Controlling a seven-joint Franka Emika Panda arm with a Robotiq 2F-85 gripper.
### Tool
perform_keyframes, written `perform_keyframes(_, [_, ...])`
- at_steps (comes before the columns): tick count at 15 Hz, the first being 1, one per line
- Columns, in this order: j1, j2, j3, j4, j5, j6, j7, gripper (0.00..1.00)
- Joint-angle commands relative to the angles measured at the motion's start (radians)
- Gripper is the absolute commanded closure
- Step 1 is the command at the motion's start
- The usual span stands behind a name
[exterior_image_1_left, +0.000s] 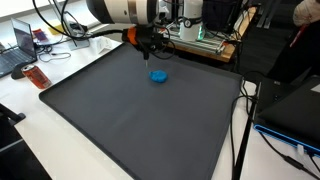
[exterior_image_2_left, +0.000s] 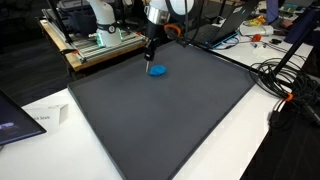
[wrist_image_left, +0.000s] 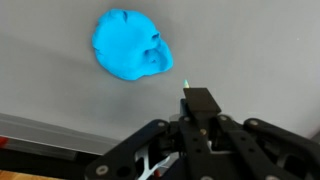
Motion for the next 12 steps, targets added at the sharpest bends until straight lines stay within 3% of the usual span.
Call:
perform_keyframes(1, [0.085,0.047,-0.084,0.027,0.000,0.029,0.034,0.97])
perform_keyframes(12, [0.190,0.082,-0.207,-0.006,0.000,0.004,0.053,0.97])
